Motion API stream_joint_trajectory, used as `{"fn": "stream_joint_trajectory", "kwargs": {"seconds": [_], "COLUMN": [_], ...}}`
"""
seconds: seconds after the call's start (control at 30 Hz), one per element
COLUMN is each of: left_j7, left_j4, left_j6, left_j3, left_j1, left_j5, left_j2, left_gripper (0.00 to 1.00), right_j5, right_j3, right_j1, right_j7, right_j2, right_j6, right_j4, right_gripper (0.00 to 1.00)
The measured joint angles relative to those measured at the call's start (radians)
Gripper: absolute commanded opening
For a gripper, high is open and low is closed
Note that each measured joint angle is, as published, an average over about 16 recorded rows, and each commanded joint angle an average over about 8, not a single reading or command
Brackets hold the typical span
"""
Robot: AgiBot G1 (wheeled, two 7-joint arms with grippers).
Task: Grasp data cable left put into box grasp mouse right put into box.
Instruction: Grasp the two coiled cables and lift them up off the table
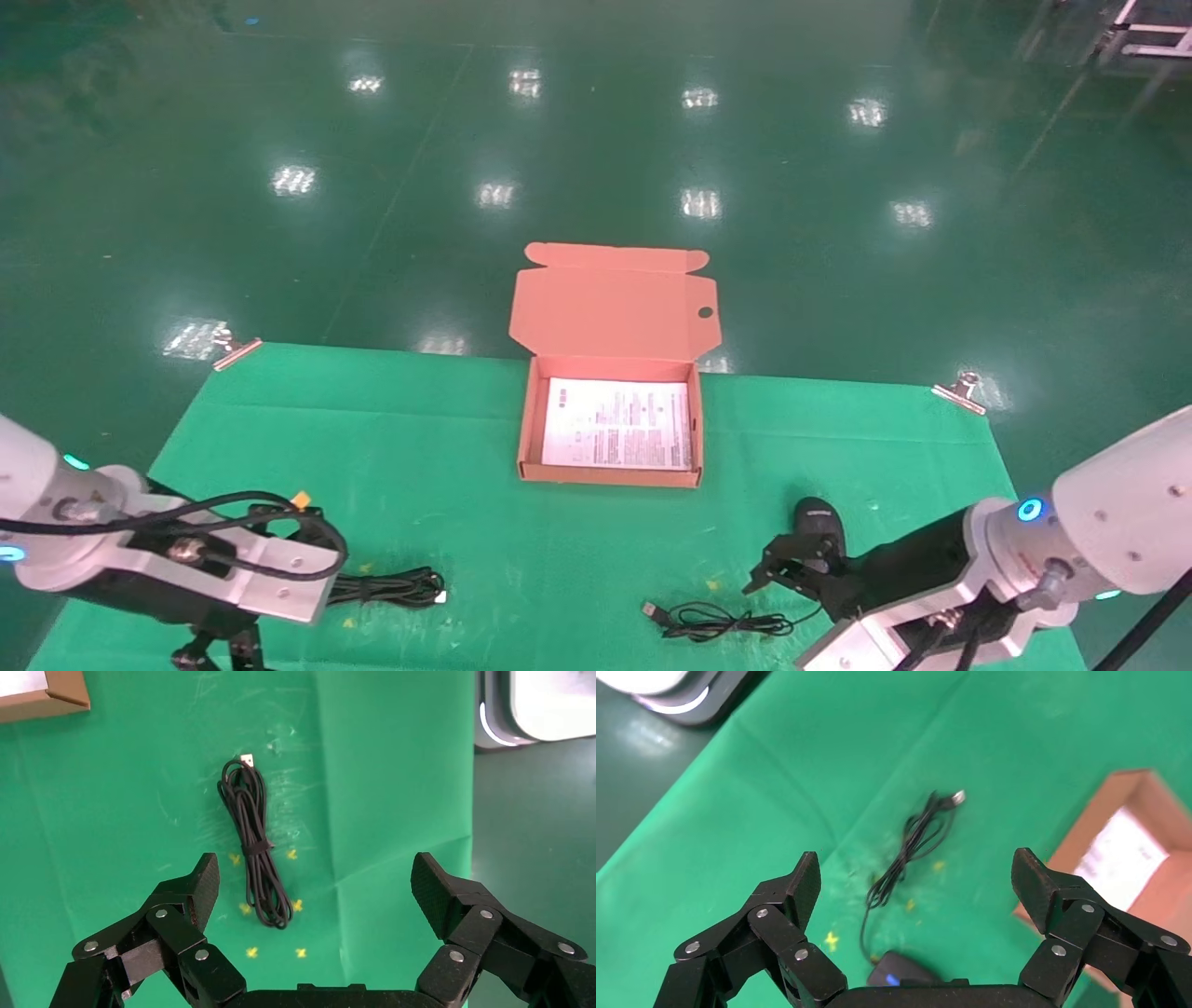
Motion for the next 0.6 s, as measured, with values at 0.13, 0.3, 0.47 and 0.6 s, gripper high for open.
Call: {"fn": "stream_joint_trajectory", "kwargs": {"seconds": [0.13,0.3,0.47,0.6], "left_j7": [-0.015,-0.028,-0.035,-0.031], "left_j4": [0.034,0.101,0.186,0.251], "left_j6": [-0.045,-0.103,-0.159,-0.199], "left_j3": [0.016,0.025,0.028,0.029], "left_j1": [0.026,0.063,0.093,0.11], "left_j5": [0.036,0.063,0.078,0.088], "left_j2": [0.02,0.047,0.078,0.102], "left_gripper": [1.0,1.0,1.0,1.0], "right_j5": [-0.09,-0.217,-0.331,-0.403], "right_j3": [-0.033,-0.061,-0.077,-0.084], "right_j1": [-0.02,-0.062,-0.11,-0.147], "right_j7": [0.05,0.138,0.235,0.308], "right_j2": [-0.024,-0.052,-0.078,-0.098], "right_j6": [0.046,0.127,0.21,0.263], "right_j4": [-0.001,-0.002,-0.003,-0.006], "right_gripper": [1.0,1.0,1.0,1.0]}}
